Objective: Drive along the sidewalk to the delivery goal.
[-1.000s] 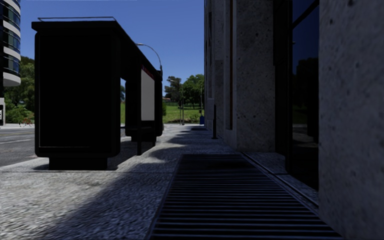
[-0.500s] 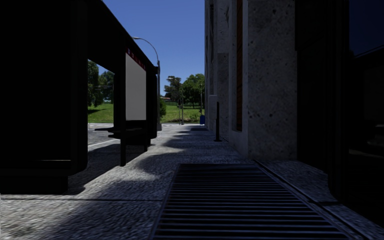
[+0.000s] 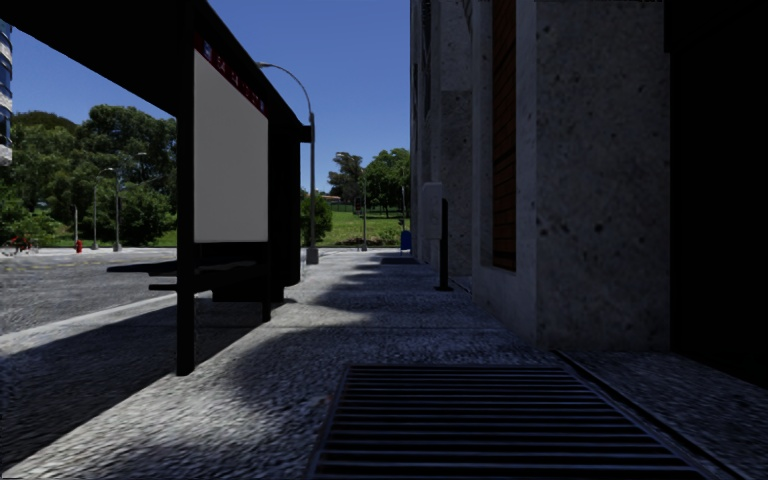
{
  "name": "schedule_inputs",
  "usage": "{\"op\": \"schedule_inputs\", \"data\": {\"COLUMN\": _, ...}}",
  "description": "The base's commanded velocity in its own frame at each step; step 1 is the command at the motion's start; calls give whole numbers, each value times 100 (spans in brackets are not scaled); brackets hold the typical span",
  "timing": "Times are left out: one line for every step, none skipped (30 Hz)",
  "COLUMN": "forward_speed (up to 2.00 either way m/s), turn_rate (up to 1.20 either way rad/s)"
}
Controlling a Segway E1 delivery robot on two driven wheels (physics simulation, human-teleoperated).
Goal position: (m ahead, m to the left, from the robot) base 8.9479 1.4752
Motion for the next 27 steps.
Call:
{"op": "schedule_inputs", "data": {"forward_speed": 200, "turn_rate": 0}}
{"op": "schedule_inputs", "data": {"forward_speed": 200, "turn_rate": 0}}
{"op": "schedule_inputs", "data": {"forward_speed": 200, "turn_rate": 0}}
{"op": "schedule_inputs", "data": {"forward_speed": 200, "turn_rate": 0}}
{"op": "schedule_inputs", "data": {"forward_speed": 200, "turn_rate": 0}}
{"op": "schedule_inputs", "data": {"forward_speed": 200, "turn_rate": 0}}
{"op": "schedule_inputs", "data": {"forward_speed": 200, "turn_rate": 0}}
{"op": "schedule_inputs", "data": {"forward_speed": 200, "turn_rate": 0}}
{"op": "schedule_inputs", "data": {"forward_speed": 200, "turn_rate": 0}}
{"op": "schedule_inputs", "data": {"forward_speed": 200, "turn_rate": 0}}
{"op": "schedule_inputs", "data": {"forward_speed": 200, "turn_rate": 0}}
{"op": "schedule_inputs", "data": {"forward_speed": 200, "turn_rate": 0}}
{"op": "schedule_inputs", "data": {"forward_speed": 200, "turn_rate": 0}}
{"op": "schedule_inputs", "data": {"forward_speed": 200, "turn_rate": 0}}
{"op": "schedule_inputs", "data": {"forward_speed": 200, "turn_rate": 0}}
{"op": "schedule_inputs", "data": {"forward_speed": 200, "turn_rate": 0}}
{"op": "schedule_inputs", "data": {"forward_speed": 200, "turn_rate": 0}}
{"op": "schedule_inputs", "data": {"forward_speed": 200, "turn_rate": 0}}
{"op": "schedule_inputs", "data": {"forward_speed": 200, "turn_rate": 0}}
{"op": "schedule_inputs", "data": {"forward_speed": 200, "turn_rate": 0}}
{"op": "schedule_inputs", "data": {"forward_speed": 200, "turn_rate": 0}}
{"op": "schedule_inputs", "data": {"forward_speed": 200, "turn_rate": 0}}
{"op": "schedule_inputs", "data": {"forward_speed": 200, "turn_rate": 0}}
{"op": "schedule_inputs", "data": {"forward_speed": 200, "turn_rate": 0}}
{"op": "schedule_inputs", "data": {"forward_speed": 200, "turn_rate": 0}}
{"op": "schedule_inputs", "data": {"forward_speed": 200, "turn_rate": 0}}
{"op": "schedule_inputs", "data": {"forward_speed": 200, "turn_rate": 0}}
